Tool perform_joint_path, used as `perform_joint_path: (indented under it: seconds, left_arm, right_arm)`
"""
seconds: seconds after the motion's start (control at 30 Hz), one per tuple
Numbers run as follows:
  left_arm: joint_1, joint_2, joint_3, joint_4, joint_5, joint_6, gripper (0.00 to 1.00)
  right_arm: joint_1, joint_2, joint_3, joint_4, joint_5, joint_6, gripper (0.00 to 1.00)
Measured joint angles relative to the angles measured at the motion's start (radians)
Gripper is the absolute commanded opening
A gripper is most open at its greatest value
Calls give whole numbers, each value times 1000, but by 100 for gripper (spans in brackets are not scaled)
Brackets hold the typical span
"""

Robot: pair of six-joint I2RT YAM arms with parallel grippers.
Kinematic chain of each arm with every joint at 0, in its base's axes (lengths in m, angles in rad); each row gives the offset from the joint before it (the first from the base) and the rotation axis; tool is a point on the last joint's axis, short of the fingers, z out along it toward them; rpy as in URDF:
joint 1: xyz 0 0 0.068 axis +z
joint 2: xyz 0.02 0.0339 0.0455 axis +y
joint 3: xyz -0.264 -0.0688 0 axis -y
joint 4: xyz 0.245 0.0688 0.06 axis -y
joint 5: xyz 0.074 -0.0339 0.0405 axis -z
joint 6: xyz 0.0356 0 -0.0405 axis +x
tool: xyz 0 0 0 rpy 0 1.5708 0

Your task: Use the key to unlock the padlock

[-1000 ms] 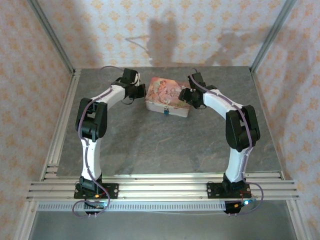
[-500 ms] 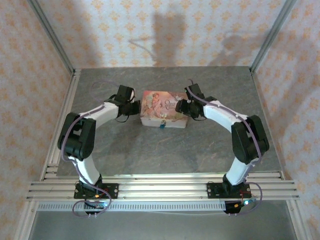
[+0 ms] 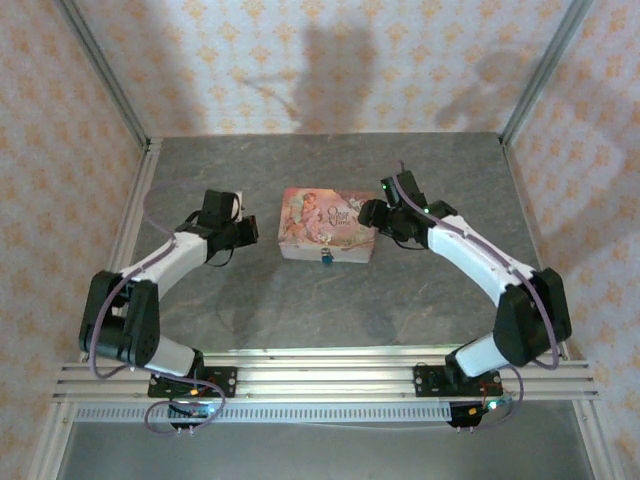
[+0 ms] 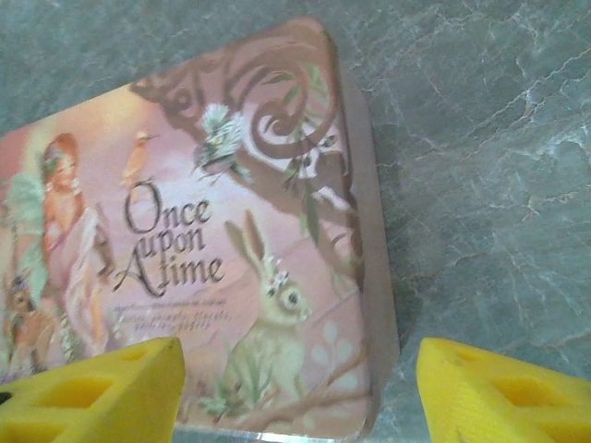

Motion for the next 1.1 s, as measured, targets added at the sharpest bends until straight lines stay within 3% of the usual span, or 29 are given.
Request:
perform_joint_path:
  seconds: [0.3, 0.43, 0.77, 1.1]
  left_arm:
    - [-4, -302, -113, -78, 127, 48, 0]
    - [-11, -420, -165, -101, 179, 33, 0]
    - [-123, -610, -301, -112, 190, -80, 0]
    - [-130, -649, -334, -116, 185, -96, 0]
  right_arm:
    - [342, -56, -176, 19, 182, 111, 63]
    - [440, -11, -184, 62, 247, 160, 63]
    - [474, 291, 13, 109, 341, 168, 60]
    - [474, 421, 102, 108, 433, 177, 57]
